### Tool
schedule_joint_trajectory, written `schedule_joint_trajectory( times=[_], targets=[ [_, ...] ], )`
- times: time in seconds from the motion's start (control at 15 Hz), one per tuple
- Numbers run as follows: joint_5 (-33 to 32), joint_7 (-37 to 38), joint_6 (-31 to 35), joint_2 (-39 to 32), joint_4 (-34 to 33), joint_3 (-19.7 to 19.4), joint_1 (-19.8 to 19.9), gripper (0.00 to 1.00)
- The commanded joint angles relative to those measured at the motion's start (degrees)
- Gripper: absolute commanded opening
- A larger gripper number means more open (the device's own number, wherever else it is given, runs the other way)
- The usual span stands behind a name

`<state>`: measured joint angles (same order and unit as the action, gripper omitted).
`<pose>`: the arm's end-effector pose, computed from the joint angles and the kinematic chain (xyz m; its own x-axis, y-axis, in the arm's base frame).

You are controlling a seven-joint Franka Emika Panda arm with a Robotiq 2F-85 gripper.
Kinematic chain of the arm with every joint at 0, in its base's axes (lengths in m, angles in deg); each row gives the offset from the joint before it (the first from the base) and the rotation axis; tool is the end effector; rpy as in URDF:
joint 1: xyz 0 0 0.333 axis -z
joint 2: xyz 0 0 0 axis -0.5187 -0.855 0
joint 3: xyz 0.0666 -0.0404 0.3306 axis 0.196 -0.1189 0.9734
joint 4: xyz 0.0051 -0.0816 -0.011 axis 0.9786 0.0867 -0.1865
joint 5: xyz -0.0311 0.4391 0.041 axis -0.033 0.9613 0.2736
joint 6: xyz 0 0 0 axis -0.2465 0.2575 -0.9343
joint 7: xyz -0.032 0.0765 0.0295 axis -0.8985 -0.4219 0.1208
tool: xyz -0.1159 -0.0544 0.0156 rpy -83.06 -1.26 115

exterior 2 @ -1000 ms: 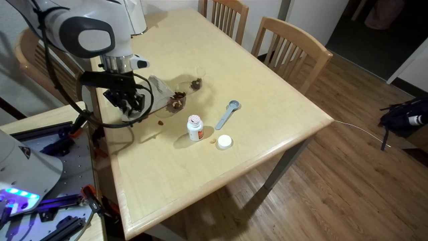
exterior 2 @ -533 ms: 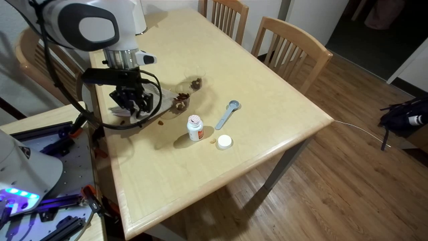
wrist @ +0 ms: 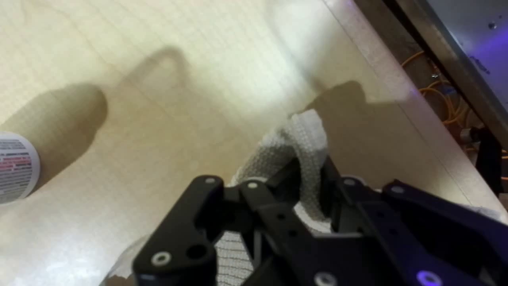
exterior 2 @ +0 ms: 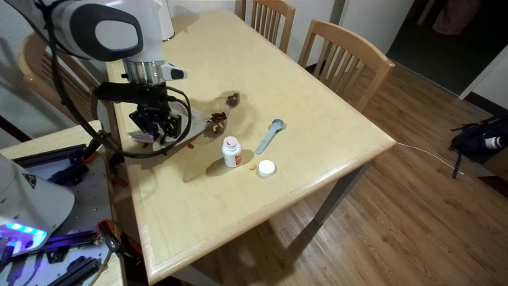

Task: Move the towel to the right

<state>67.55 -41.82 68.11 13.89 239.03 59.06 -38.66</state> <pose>0.3624 0.0699 0.1570 0.5665 0.7392 -0.3643 0.7912 -0.6114 -0.0101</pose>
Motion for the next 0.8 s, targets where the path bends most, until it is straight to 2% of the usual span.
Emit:
schedule_joint_trajectory(
  times=[0.0,0.33,0.73],
  targets=[
    [-2.8,2.7,-3.8,1.6,-0.2,0.0,1.0,0.04],
    [-5.2,4.2,-6.5,3.6,0.2,-0.9,2.1,0.04],
    [-11.1,8.1,-10.2,5.7,-0.5,-1.8,3.9,0.04]
  ],
)
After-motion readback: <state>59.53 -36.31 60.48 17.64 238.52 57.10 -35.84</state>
